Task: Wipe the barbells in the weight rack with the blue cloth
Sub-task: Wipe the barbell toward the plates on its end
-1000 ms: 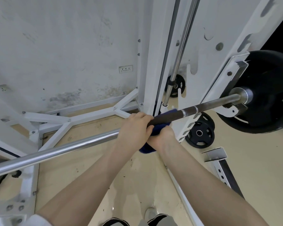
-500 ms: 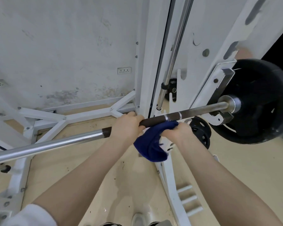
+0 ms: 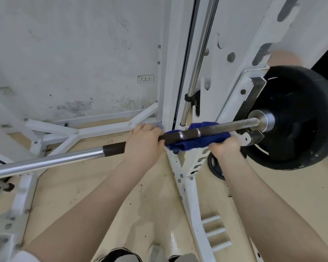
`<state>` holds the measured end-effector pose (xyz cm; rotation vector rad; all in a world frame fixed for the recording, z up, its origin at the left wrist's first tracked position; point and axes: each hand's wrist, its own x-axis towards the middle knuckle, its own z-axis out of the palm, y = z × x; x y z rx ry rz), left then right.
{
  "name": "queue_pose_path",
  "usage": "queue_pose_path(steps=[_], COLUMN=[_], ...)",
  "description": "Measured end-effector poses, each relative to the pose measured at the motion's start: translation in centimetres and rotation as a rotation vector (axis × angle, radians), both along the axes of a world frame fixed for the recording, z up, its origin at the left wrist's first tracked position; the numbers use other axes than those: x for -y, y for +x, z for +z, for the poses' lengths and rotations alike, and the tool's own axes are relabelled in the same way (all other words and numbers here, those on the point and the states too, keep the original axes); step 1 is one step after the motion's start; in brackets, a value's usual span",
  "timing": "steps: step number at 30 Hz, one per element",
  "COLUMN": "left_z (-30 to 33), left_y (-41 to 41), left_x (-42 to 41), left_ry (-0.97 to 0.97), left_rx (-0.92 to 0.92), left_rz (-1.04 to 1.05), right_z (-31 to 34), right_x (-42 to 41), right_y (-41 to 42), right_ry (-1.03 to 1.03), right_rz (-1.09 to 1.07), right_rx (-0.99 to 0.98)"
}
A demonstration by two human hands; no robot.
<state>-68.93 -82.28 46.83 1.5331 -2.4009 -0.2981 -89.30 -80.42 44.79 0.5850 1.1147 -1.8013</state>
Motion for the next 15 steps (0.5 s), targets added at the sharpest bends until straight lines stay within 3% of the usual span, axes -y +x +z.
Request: queue_pose_path(steps=[2, 5, 8, 10, 13, 15], left_z=[0.1, -1.0, -1.5, -1.1, -1.1, -1.5], left_y=[-1.0, -2.0, -2.8, -3.1, -3.1, -2.9], left_x=[0.1, 0.4, 1.0, 1.5, 1.7, 1.8], left_ry=[-0.001, 0.045, 0.043, 0.026, 0.061, 0.053], left_rx=[-0.027, 0.021, 0.079, 0.130, 0.092, 0.058], left_rz=[-0.034, -0.107, -0.127, -0.131, -0.126, -0.120], right_z=[-0.2, 0.0, 0.2, 1.2, 1.8, 0.8], right_x=[0.1, -0.5, -0.4, 0.0, -0.4, -1.7], right_y=[-0.9, 0.4, 0.9, 0.6, 1.0, 1.7], right_ry=[0.012, 0.107, 0.071, 0.153, 0.230, 0.314], right_rz=[0.029, 0.248, 0.222, 0.192, 0.254, 0.359], right_rx=[-0.015, -0.141, -0.009, 0.023, -0.171, -0.476])
